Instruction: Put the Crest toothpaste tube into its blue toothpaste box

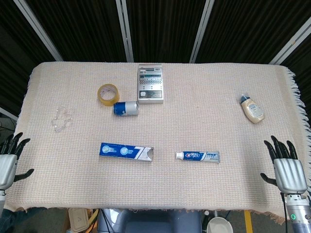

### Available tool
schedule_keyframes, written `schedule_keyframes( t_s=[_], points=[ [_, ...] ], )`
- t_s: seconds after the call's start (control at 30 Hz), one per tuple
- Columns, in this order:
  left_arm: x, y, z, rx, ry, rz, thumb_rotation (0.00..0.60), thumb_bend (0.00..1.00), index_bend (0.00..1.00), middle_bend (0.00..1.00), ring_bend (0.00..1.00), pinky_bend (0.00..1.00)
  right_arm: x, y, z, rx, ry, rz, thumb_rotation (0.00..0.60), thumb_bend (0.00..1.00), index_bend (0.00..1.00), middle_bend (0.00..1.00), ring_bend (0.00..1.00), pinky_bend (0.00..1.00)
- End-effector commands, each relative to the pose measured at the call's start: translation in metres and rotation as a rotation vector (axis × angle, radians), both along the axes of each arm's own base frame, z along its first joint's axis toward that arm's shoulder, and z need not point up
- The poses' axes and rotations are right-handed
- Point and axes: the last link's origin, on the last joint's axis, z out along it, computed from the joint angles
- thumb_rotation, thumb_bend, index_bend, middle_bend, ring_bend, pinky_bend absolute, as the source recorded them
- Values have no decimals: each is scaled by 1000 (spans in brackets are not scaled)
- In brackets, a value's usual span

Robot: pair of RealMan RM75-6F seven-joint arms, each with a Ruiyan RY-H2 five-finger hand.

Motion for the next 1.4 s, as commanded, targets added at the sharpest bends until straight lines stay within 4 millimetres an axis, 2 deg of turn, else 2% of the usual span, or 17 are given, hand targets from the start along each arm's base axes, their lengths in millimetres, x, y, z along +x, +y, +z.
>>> schedule_keyframes(
  t_s=[0.03, 0.33, 0.8, 0.97, 1.07, 1.27, 1.4],
  points=[
    [-1, 0, -2, 1, -3, -3, 600, 121, 152, 45, 0, 158, 0, 1, -1, 0, -5, 1, 600, 47, 117, 37, 130, 0],
    [-4, 2, -11, -30, 12, 16, 600, 121, 162, 71, 0, 158, -5, 3, -2, 3, 4, -17, 600, 47, 117, 37, 130, 0],
    [9, 12, -27, -49, 12, -9, 600, 120, 168, 100, 5, 158, -4, 9, 2, 8, 25, -24, 600, 46, 117, 37, 130, 0],
    [27, 20, -37, -45, -22, -46, 600, 120, 193, 144, 82, 212, 1, 5, 4, 12, 30, -24, 600, 46, 117, 37, 130, 0],
    [39, 27, -47, -51, -23, -58, 600, 120, 214, 161, 83, 215, 4, 3, 4, 18, 38, -19, 600, 46, 117, 37, 130, 0],
    [67, 60, -83, -84, -32, -40, 600, 120, 276, 227, 103, 215, 9, 2, -1, 41, 49, -12, 600, 47, 117, 37, 130, 0],
    [86, 68, -104, -104, -18, -58, 600, 121, 306, 242, 104, 214, 10, 2, -1, 43, 58, -13, 600, 47, 117, 37, 130, 0]
  ],
)
